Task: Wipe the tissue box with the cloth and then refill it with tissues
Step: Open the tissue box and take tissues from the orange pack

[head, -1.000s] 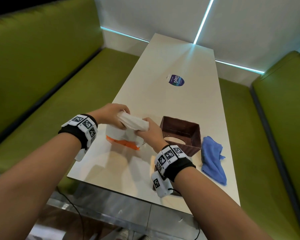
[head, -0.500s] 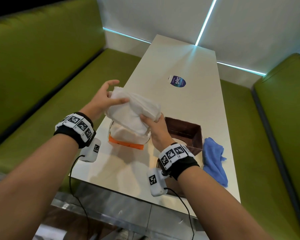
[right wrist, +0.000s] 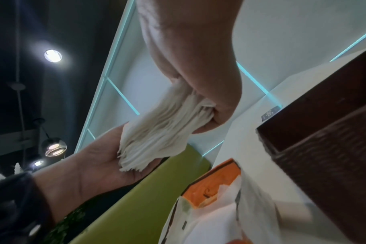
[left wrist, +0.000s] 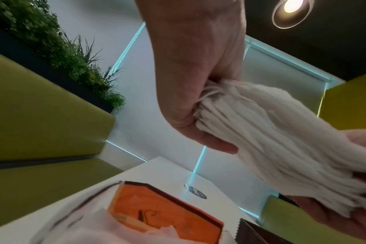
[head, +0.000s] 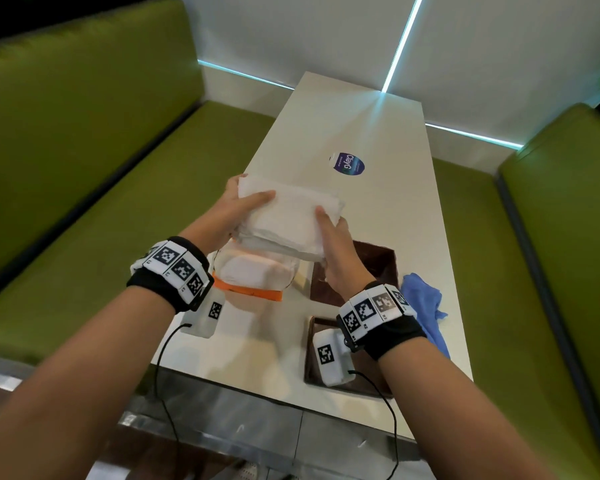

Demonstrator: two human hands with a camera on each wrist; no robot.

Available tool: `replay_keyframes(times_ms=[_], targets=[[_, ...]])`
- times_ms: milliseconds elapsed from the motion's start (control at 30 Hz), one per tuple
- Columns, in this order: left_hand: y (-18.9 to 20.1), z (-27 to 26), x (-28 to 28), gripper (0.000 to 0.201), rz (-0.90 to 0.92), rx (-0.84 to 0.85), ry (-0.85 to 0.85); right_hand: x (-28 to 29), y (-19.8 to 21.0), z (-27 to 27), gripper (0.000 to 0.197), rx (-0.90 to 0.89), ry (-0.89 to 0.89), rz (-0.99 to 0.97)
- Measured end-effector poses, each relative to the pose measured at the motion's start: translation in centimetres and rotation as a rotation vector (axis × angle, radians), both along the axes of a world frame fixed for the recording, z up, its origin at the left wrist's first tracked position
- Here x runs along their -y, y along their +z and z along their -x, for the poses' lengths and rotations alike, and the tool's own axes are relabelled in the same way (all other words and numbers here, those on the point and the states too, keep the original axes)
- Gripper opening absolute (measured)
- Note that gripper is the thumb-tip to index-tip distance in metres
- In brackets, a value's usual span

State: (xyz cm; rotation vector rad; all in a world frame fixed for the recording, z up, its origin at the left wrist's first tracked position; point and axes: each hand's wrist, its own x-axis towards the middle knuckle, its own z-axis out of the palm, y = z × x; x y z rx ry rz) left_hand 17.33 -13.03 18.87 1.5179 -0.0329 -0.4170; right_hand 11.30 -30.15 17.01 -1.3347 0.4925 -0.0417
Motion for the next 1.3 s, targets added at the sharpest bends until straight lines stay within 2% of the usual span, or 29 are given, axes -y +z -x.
replay_keyframes(times_ms=[100, 200, 267, 367, 467, 600, 767, 900, 1100, 1167, 1300], targets=[[-0.5, 0.5, 1.7, 0.069, 0.052, -0.078, 0.022, 1.9, 0.3, 0.4, 0.049, -0.042, -0.093, 0.088], [-0.4, 1.6, 3.7, 0.058, 0.147, -0.16, 0.032, 3.1, 0.7, 1.1, 0.044, -0.018, -0.163, 0.133], [-0.8, 1.8, 4.6, 0.052, 0.221, -0.209, 0.022, 4.1, 1.1, 1.5, 0.045, -0.01, -0.184, 0.102], [-1.1, 2.1, 5.9, 0.056, 0.283, -0.255, -0.02, 5.6, 1.7, 2.2, 0.054, -0.021, -0.16, 0.059], [-0.7, 2.7, 7.4, 0.054, 0.136, -0.227, -0.023, 7.5, 2.1, 3.3, 0.063, 0.033, -0.125, 0.109], [-0.9, 2.8, 10.0, 0.061, -0.118, -0.134, 0.035, 9.6, 2.5, 4.7, 0.051, 0.107, -0.093, 0.384], [-1.7, 4.0, 12.6, 0.027, -0.247, 0.05, 0.091, 11.8, 2.1, 5.6, 0.042, 0.077, 0.118, 0.496], [-2.0, 4.6, 13.6, 0.013, -0.391, 0.172, -0.077, 12.8, 0.3, 5.1, 0.035, -0.069, 0.117, 0.747], [-3.5, 5.4, 15.2, 0.031, -0.584, 0.236, -0.344, 12.8, -2.6, 4.4, 0.034, -0.301, 0.225, 0.97], [-4.2, 5.4, 15.9, 0.032, -0.637, 0.25, -0.38, 12.5, -3.0, 4.2, 0.036, -0.331, 0.254, 1.03], [-5.0, 5.4, 17.0, 0.025, -0.737, 0.249, -0.347, 11.9, -3.7, 3.3, 0.039, -0.349, 0.265, 1.087]])
